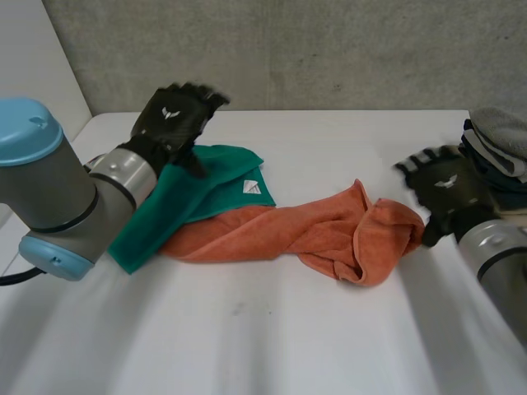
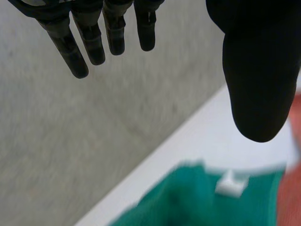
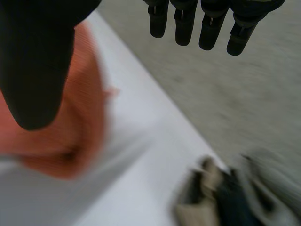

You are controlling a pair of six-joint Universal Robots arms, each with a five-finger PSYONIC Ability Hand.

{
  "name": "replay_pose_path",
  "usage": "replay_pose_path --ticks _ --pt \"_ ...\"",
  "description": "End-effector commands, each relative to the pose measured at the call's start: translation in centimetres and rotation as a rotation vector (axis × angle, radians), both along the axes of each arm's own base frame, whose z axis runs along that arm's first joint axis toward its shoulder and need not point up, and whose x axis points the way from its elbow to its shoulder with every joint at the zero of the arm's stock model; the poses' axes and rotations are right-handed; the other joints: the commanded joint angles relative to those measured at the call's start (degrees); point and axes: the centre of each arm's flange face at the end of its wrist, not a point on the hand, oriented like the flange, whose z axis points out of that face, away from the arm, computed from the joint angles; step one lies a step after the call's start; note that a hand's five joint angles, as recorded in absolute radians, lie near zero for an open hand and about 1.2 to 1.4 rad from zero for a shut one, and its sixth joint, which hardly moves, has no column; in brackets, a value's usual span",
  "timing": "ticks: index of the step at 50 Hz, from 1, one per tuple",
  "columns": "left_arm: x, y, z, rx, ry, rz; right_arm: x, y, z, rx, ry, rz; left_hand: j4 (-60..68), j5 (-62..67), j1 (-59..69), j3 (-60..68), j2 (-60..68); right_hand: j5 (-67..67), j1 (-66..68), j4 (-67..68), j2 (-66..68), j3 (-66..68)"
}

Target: Fold the laundry.

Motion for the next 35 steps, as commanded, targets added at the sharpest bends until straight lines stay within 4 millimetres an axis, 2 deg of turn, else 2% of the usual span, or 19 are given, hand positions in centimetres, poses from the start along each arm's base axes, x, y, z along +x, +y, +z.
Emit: replay_pose_path --ticks 1,4,5,7,8,11,16,18,20,21,22,26,27,28,30,31,34,35 --pt "1.6 -3.8 -5.7 0.022 -0.184 0.064 3.7 4.4 -1.7 0.138 0.003 0.237 5.49 5.65 5.5 5.69 5.61 -2.49 -3.23 -2.18 -2.29 -2.39" --pt "1.6 -4.9 -7.5 0.018 -0.234 0.068 4.6 4.4 -2.6 0.135 0.015 0.261 7.84 8.0 7.85 8.04 7.96 -2.49 -3.23 -2.18 -2.29 -2.39" --pt "1.7 -5.1 -7.9 0.013 -0.244 0.071 5.4 4.4 -3.5 0.134 0.025 0.276 7.85 8.01 7.86 8.04 7.97 -2.49 -3.23 -2.18 -2.29 -2.39" --pt "1.8 -5.6 -8.6 0.009 -0.265 0.076 6.1 4.2 -4.0 0.118 0.027 0.286 9.68 9.84 9.69 9.88 9.8 -2.49 -3.23 -2.18 -2.29 -2.39" --pt "2.0 -6.1 -8.9 -0.001 -0.28 0.086 6.4 3.9 -4.3 0.11 0.026 0.285 16.03 16.18 16.03 16.22 16.14 -2.49 -3.23 -2.18 -2.29 -2.39" --pt "2.6 -7.0 -9.2 -0.016 -0.294 0.115 7.2 3.0 -5.3 0.088 0.03 0.271 22.13 22.28 22.13 22.32 22.24 -2.49 -3.23 -2.18 -2.29 -2.39" --pt "3.5 -8.6 -9.7 -0.065 -0.291 0.16 7.8 1.6 -7.2 0.096 0.058 0.246 47.3 47.46 47.31 47.5 47.42 -2.49 -3.23 -2.18 -2.29 -2.39" --pt "3.5 -8.9 -9.6 -0.086 -0.286 0.166 8.4 1.4 -7.8 0.088 0.079 0.254 58.59 58.75 58.6 58.78 58.71 9.96 9.22 10.27 10.16 10.06" --pt "3.6 -9.3 -9.4 -0.119 -0.275 0.183 8.6 1.2 -8.0 0.079 0.091 0.251 65.0 65.16 65.01 65.2 65.12 32.63 31.89 32.94 32.83 32.73" --pt "3.7 -9.5 -9.1 -0.131 -0.271 0.192 8.7 0.8 -8.2 0.073 0.1 0.241 65.02 65.17 65.03 65.21 65.14 56.4 55.66 56.71 56.6 56.5" --pt "4.0 -9.7 -8.8 -0.141 -0.268 0.206 8.7 0.8 -8.2 0.072 0.103 0.237 65.02 65.18 65.03 65.21 65.14 67.4 66.66 67.71 67.6 67.5" --pt "7.0 -11.8 -6.6 -0.204 -0.25 0.332 8.2 0.3 -7.8 0.062 0.108 0.202 65.02 65.18 65.03 65.21 65.14 67.51 66.77 67.82 67.71 67.61" --pt "7.8 -12.4 -5.6 -0.233 -0.24 0.369 8.1 0.4 -7.7 0.061 0.109 0.197 65.02 65.18 65.03 65.21 65.14 67.51 66.77 67.82 67.71 67.61" --pt "9.5 -13.6 -3.0 -0.303 -0.213 0.463 8.1 0.4 -7.6 0.058 0.108 0.194 65.02 65.18 65.03 65.21 65.14 67.51 66.77 67.82 67.71 67.61" --pt "11.4 -14.7 -0.7 -0.367 -0.189 0.559 8.0 0.4 -6.9 0.044 0.106 0.189 65.02 65.18 65.03 65.21 65.14 67.51 66.77 67.82 67.71 67.61" --pt "13.3 -15.5 1.1 -0.417 -0.165 0.656 8.0 0.4 -6.6 0.038 0.103 0.189 65.02 65.18 65.03 65.21 65.14 67.51 66.77 67.82 67.71 67.61" --pt "15.8 -16.5 3.0 -0.483 -0.138 0.763 7.9 0.7 -5.8 0.023 0.096 0.186 65.02 65.18 65.03 65.21 65.14 67.51 66.77 67.82 67.71 67.61" --pt "16.1 -16.6 3.2 -0.49 -0.136 0.769 7.8 0.8 -5.5 0.017 0.094 0.188 65.02 65.18 65.03 65.21 65.14 67.51 66.77 67.82 67.71 67.61"
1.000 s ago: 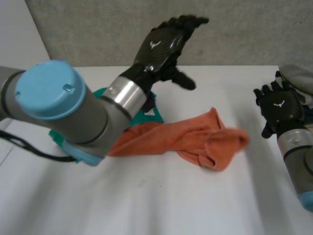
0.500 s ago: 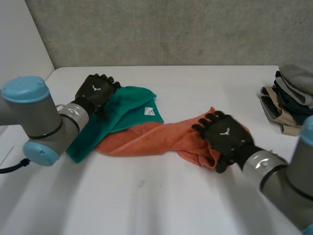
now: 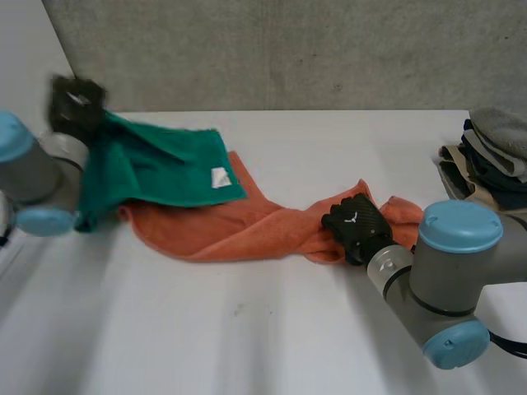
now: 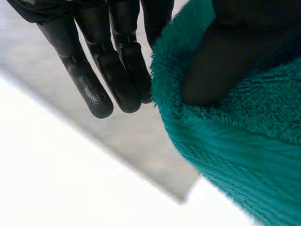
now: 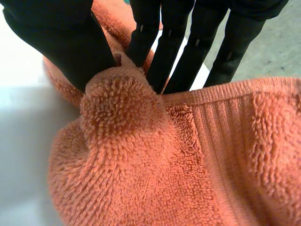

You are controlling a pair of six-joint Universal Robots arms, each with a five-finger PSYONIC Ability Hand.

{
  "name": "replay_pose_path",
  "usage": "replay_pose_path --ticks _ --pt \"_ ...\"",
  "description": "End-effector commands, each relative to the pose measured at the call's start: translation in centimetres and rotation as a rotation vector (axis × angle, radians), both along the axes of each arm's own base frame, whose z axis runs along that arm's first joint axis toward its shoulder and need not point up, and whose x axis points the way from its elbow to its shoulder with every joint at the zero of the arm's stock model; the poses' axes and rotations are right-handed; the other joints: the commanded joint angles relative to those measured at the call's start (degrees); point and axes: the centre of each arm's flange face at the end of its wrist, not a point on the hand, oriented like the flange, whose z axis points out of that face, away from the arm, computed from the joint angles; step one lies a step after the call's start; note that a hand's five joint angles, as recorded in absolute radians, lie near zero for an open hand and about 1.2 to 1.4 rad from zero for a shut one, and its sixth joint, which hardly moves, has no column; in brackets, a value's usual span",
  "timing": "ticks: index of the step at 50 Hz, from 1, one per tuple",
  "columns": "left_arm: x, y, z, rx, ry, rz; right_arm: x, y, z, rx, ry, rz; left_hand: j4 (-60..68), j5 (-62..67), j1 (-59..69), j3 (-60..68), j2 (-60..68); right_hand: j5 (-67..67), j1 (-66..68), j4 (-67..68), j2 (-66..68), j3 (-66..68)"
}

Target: Fold the laundry.

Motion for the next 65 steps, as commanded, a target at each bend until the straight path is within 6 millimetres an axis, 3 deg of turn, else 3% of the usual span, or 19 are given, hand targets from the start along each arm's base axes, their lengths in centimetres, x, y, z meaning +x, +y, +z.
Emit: replay_pose_path --ticks 1,5,7,10,13,17,21,26,31,36,48,52,53,62,65 --pt "6.2 -2.6 5.6 -0.212 0.059 0.244 -0.3 0.4 1.8 -0.032 -0.017 -0.007 11.4 14.51 15.24 11.89 11.5 15.46 20.08 11.64 13.55 12.65" --pt "5.7 -2.4 5.3 -0.211 0.059 0.23 -0.2 0.7 1.9 -0.032 -0.017 -0.002 11.4 14.51 15.24 11.89 11.5 15.46 20.08 11.64 13.55 12.65" --pt "5.2 -1.9 4.1 -0.171 0.053 0.218 -0.1 0.9 1.9 -0.029 -0.015 0.002 -11.16 -8.05 -7.32 -10.66 -11.05 15.46 20.08 11.64 13.55 12.65" --pt "3.1 -0.7 2.1 -0.104 0.04 0.154 -0.1 1.0 1.8 -0.026 -0.014 0.005 -58.6 -55.49 -54.76 -58.11 -58.5 15.46 20.08 11.64 13.55 12.65" --pt "0.6 1.0 0.4 -0.046 0.023 0.059 -0.1 1.1 1.8 -0.025 -0.013 0.007 -58.6 -55.49 -54.76 -58.11 -58.5 15.46 20.08 11.64 13.55 12.65" --pt "-2.8 4.6 -2.0 0.064 -0.02 -0.121 -0.3 0.9 2.0 -0.031 -0.016 -0.002 -57.89 -54.78 -54.05 -57.39 -57.78 15.46 20.08 11.64 13.55 12.65" --pt "-4.2 6.5 -3.7 0.166 -0.041 -0.221 -0.5 0.7 2.2 -0.036 -0.019 -0.008 -56.04 -52.93 -52.2 -55.55 -55.93 15.46 20.08 11.64 13.55 12.65" --pt "-4.8 7.5 -5.1 0.278 -0.056 -0.275 -0.5 0.7 2.3 -0.036 -0.019 -0.01 -53.18 -50.07 -49.34 -52.69 -53.08 15.46 20.08 11.64 13.55 12.65" --pt "-5.2 6.4 -7.9 0.35 -0.062 -0.287 -0.5 0.7 2.3 -0.035 -0.018 -0.01 -49.82 -46.71 -45.98 -49.33 -49.72 15.46 20.08 11.64 13.55 12.65" --pt "-5.0 4.8 -8.9 0.34 -0.06 -0.282 -0.9 0.5 2.1 -0.024 -0.013 -0.019 -45.11 -42.0 -41.27 -44.62 -45.0 15.46 20.08 11.64 13.55 12.65" --pt "-4.1 1.9 -10.5 0.31 -0.056 -0.265 -1.7 0.7 2.1 0.016 0.009 -0.035 -18.74 -15.63 -14.9 -18.25 -18.64 15.46 20.08 11.64 13.55 12.65" --pt "-3.7 1.5 -10.5 0.306 -0.054 -0.273 -2.1 0.6 2.6 0.01 0.008 -0.047 0.93 4.05 4.78 1.43 1.04 15.46 20.08 11.64 13.55 12.65" --pt "-3.6 1.4 -10.4 0.302 -0.053 -0.269 -2.3 0.6 2.7 0.009 0.007 -0.05 11.29 14.4 15.13 11.79 11.4 15.46 20.08 11.64 13.55 12.65" --pt "-2.7 -0.2 -9.5 0.206 -0.056 -0.213 -3.0 0.2 3.5 0.006 0.014 -0.073 11.4 14.51 15.24 11.89 11.5 15.46 20.08 11.64 13.55 12.65" --pt "1.0 -2.8 -7.3 0.079 -0.04 -0.023 -4.0 -0.1 4.7 0.002 0.04 -0.089 11.4 14.51 15.24 11.89 11.5 15.46 20.08 11.64 13.55 12.65"
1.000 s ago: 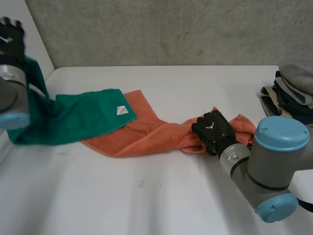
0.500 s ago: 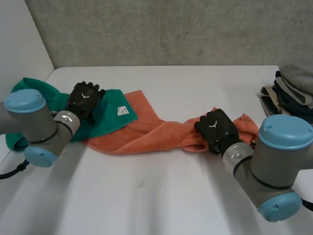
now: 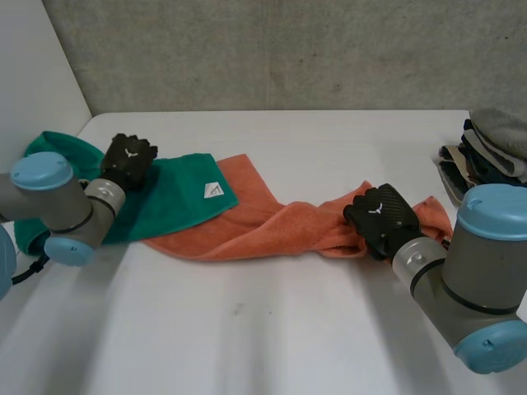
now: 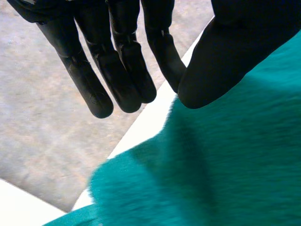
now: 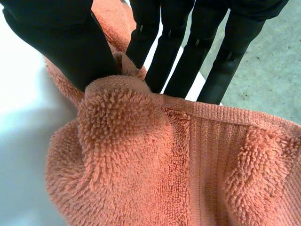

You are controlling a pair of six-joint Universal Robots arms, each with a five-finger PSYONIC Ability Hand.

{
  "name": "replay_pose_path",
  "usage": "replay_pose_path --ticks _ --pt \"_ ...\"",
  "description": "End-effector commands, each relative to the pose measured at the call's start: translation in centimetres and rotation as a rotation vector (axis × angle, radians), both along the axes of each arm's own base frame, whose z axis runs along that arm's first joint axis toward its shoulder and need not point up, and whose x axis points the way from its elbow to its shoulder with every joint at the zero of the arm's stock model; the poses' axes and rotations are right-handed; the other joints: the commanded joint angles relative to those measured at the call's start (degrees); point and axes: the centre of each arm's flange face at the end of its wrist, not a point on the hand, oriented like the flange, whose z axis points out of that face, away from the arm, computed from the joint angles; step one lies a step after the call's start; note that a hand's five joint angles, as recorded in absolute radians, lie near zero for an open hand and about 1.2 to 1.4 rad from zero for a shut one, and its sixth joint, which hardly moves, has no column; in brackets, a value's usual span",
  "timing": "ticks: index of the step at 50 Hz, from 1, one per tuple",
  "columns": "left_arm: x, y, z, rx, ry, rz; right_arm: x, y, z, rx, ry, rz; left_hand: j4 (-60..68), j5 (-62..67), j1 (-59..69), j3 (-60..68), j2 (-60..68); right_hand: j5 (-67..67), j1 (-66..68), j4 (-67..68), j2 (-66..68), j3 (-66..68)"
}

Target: Fold the laundry.

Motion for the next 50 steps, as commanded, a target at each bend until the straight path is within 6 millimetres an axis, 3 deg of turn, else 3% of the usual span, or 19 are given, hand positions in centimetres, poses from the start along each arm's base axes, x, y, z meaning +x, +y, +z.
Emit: replay_pose_path --ticks 1,3,6,7,9,10,11,12,14,16,22,27,36,43,50 --pt "5.0 -3.6 3.1 -0.195 0.007 0.252 -1.8 -0.6 1.9 -0.004 0.049 -0.035 11.42 13.42 13.21 11.89 11.63 15.46 20.08 11.51 13.54 12.35" --pt "7.7 -4.5 3.7 -0.235 -0.016 0.35 -2.6 -0.8 2.7 -0.011 0.072 -0.052 11.42 13.42 13.21 11.89 11.63 15.46 20.08 11.51 13.54 12.35" --pt "8.5 -4.2 4.2 -0.243 -0.043 0.369 -3.6 -1.1 5.1 -0.053 0.082 -0.076 11.42 13.42 13.21 11.89 11.63 15.46 20.08 11.51 13.54 12.35" --pt "8.4 -3.9 4.1 -0.237 -0.044 0.367 -3.7 -1.1 7.7 -0.126 0.062 -0.081 11.42 13.42 13.21 11.89 11.63 15.46 20.08 11.51 13.54 12.35" --pt "8.4 -3.2 4.1 -0.221 -0.042 0.365 -3.6 -1.0 10.0 -0.189 0.036 -0.082 9.78 11.78 11.57 10.24 9.98 15.46 20.08 11.51 13.54 12.35" --pt "8.2 -2.9 4.0 -0.211 -0.041 0.361 -3.6 -1.1 13.2 -0.282 -0.001 -0.091 2.43 4.43 4.23 2.9 2.64 15.46 20.08 11.51 13.54 12.35" --pt "7.6 -2.0 4.0 -0.19 -0.032 0.349 -3.5 -1.1 14.1 -0.305 -0.011 -0.094 -16.96 -14.96 -15.16 -16.49 -16.75 15.46 20.08 11.51 13.54 12.35" --pt "7.3 -1.7 4.2 -0.184 -0.024 0.341 -3.5 -1.2 16.3 -0.362 -0.036 -0.1 -21.98 -19.98 -20.19 -21.51 -21.77 15.46 20.08 11.51 13.54 12.35" --pt "5.4 -0.1 4.9 -0.167 0.01 0.297 -3.5 -1.2 18.1 -0.402 -0.055 -0.102 -32.91 -30.91 -31.12 -32.44 -32.7 15.46 20.08 11.51 13.54 12.35" --pt "3.5 1.6 5.9 -0.153 0.055 0.25 -3.8 -1.3 20.0 -0.433 -0.075 -0.115 -38.81 -36.81 -37.02 -38.35 -38.61 15.46 20.08 11.51 13.54 12.35" --pt "0.5 7.1 6.6 -0.004 0.135 0.119 -4.5 0.0 24.5 -0.529 -0.175 -0.141 -46.58 -44.58 -44.78 -46.11 -46.37 15.46 20.08 11.51 13.54 12.35" --pt "-2.5 11.3 5.3 0.168 0.143 -0.078 -5.1 0.0 24.5 -0.523 -0.187 -0.197 -49.61 -47.61 -47.82 -49.14 -49.4 15.46 20.08 11.51 13.54 12.35" --pt "-5.1 13.6 2.5 0.283 0.123 -0.179 -5.0 0.4 19.8 -0.377 -0.144 -0.193 -49.12 -47.12 -47.32 -48.65 -48.91 15.46 20.08 11.51 13.54 12.35" --pt "-7.6 12.6 1.5 0.27 0.117 -0.228 -5.2 0.9 16.4 -0.274 -0.11 -0.19 -44.07 -42.07 -42.27 -43.6 -43.86 15.46 20.08 11.51 13.54 12.35" --pt "-8.3 10.7 0.3 0.259 0.11 -0.225 -5.1 1.4 13.4 -0.219 -0.095 -0.152 -42.72 -40.72 -40.93 -42.26 -42.52 15.46 20.08 11.51 13.54 12.35"
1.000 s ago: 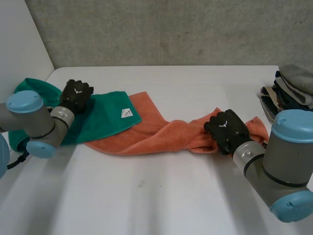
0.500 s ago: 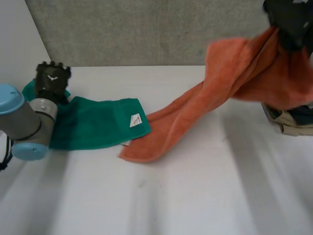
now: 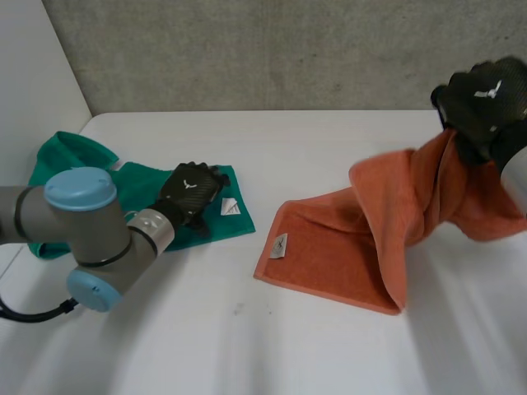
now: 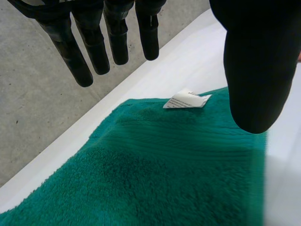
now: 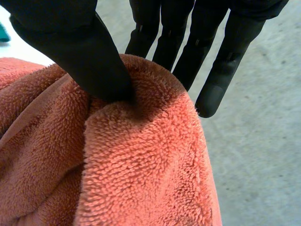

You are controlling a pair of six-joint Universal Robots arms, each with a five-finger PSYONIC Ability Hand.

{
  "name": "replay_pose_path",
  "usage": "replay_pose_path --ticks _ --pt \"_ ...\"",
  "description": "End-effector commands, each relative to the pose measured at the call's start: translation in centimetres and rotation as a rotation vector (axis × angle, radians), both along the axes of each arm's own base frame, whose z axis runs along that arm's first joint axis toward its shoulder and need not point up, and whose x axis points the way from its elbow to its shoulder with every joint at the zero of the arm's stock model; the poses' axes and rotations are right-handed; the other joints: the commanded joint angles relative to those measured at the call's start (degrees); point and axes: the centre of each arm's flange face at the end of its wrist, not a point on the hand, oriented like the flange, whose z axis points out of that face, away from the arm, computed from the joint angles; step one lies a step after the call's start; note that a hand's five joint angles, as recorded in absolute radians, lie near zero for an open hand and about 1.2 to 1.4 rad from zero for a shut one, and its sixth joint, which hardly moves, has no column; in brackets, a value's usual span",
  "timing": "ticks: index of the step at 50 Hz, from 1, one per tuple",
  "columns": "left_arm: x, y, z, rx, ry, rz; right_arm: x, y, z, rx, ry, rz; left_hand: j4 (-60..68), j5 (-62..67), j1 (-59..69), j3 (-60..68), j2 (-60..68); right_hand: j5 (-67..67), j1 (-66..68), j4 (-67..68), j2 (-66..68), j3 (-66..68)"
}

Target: Fold the laundry.

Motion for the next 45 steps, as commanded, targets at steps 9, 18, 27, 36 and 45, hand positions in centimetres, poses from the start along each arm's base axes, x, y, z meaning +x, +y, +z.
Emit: replay_pose_path --ticks 9,18,27,36,45 --pt "-1.0 -2.6 -1.7 -0.009 -0.006 -0.003 -0.6 0.1 -3.8 0.066 0.017 0.005 16.15 15.83 16.44 16.23 16.31 13.44 20.08 11.19 12.67 11.63" --pt "-1.2 -3.1 -2.3 0.001 -0.01 -0.006 -0.7 0.0 -4.8 0.08 0.02 0.003 24.91 24.58 25.19 24.98 25.06 13.44 20.08 11.19 12.67 11.63" --pt "-1.8 -2.8 -2.2 -0.004 0.008 -0.062 -0.7 0.0 -5.8 0.11 0.027 0.001 20.54 20.22 20.82 20.61 20.69 13.44 20.08 11.19 12.67 11.63" --pt "-2.6 -4.1 -2.8 -0.019 0.018 -0.076 -0.6 -0.1 -6.4 0.127 0.032 0.004 21.55 21.22 21.83 21.62 21.7 13.44 20.08 11.19 12.67 11.63" --pt "-2.9 -4.8 -3.5 -0.027 0.02 -0.077 -0.5 -0.4 -7.4 0.151 0.038 0.004 30.95 30.63 31.24 31.03 31.11 13.44 20.08 11.19 12.67 11.63"
